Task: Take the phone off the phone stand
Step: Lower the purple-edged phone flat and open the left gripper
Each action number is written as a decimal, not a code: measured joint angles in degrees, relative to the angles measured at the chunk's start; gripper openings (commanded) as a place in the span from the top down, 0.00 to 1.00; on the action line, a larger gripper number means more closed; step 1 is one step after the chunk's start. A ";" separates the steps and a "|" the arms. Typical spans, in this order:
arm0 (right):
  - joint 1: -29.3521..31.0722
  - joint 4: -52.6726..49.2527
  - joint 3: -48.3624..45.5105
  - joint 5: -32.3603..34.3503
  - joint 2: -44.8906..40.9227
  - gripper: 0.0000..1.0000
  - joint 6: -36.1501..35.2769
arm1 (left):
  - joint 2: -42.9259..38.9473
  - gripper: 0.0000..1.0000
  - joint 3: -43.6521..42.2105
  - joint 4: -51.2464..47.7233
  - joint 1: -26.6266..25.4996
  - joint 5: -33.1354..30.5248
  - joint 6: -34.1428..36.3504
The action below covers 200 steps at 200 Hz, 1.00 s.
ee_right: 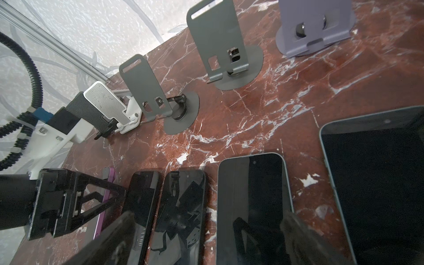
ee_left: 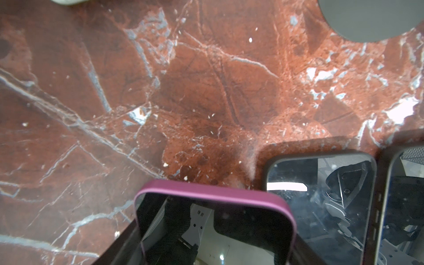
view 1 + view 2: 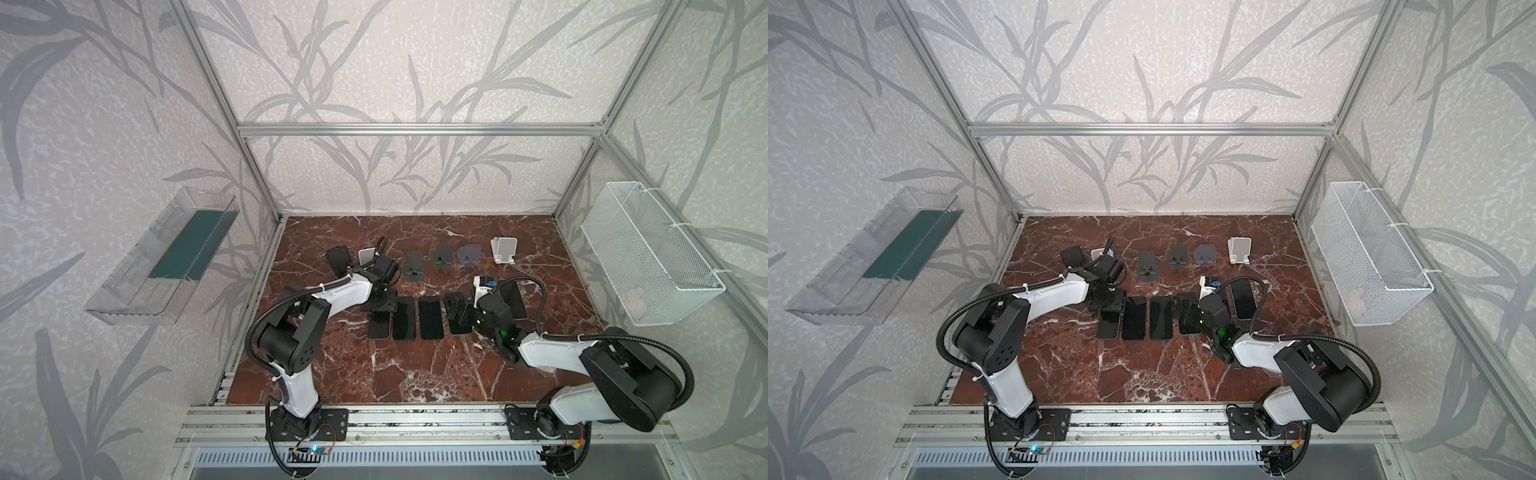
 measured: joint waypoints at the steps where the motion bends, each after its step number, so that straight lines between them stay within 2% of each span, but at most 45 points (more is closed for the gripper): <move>1: 0.00 0.00 0.00 0.00 0.00 0.01 0.00 | 0.00 0.35 0.00 0.00 0.00 0.00 0.00; 73: 0.00 -0.02 0.09 -0.11 0.00 0.01 0.04 | 0.02 0.33 -0.02 0.52 0.00 0.83 -0.04; 200: 0.00 -0.02 0.22 -0.59 0.02 0.01 0.15 | 0.02 0.23 -0.02 0.46 0.00 0.92 0.04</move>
